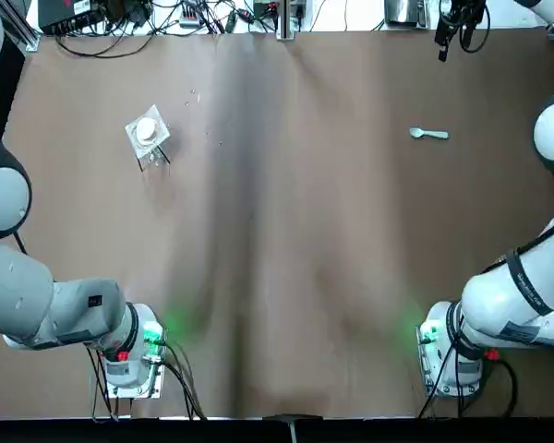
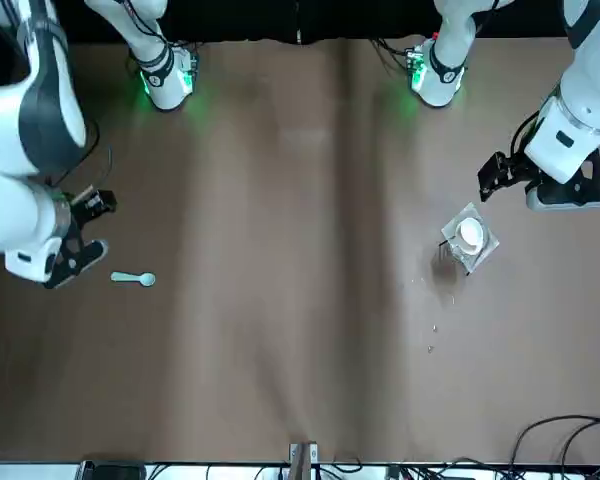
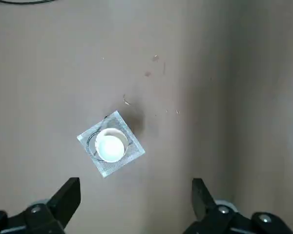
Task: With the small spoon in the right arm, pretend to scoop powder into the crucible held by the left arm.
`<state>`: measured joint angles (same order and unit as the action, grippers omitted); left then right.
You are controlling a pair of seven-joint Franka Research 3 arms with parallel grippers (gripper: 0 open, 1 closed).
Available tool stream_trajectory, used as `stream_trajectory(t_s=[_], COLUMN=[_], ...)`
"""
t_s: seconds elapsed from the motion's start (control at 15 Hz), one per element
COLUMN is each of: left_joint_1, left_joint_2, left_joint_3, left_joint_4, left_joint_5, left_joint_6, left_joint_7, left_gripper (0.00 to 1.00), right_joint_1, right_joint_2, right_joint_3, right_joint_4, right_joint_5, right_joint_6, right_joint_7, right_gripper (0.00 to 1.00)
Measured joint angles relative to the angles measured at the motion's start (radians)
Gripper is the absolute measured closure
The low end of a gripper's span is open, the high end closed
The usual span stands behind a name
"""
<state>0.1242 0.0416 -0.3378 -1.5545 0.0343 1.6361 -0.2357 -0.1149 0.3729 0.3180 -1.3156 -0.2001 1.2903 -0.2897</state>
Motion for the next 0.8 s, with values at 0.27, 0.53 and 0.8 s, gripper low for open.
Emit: stream_trajectory(t_s=[0.27,0.53,0.8], left_joint_1=[0.0,0.0,0.0], left_joint_2=[0.0,0.0,0.0], left_joint_3=[0.0,0.001,0.001], left_joint_4=[0.0,0.0,0.0], left_joint_5=[0.0,0.0,0.0], left_joint_6=[-0.036,-0.041,-0.042], left_joint_7=[0.011,0.014,0.015], left_gripper=[0.0,0.0,0.0], right_joint_1=[0.089,0.172,0.179], right_joint_2=[-0.08,-0.155,-0.29], right_joint_3=[-0.062,-0.188,-0.261], right_joint_4=[-0.006,-0.071,-0.242], right_joint_5=[0.056,0.143,0.203], right_joint_6=[0.0,0.087,0.192], right_joint_7=[0.148,0.199,0.2], right_gripper=[0.0,0.0,0.0])
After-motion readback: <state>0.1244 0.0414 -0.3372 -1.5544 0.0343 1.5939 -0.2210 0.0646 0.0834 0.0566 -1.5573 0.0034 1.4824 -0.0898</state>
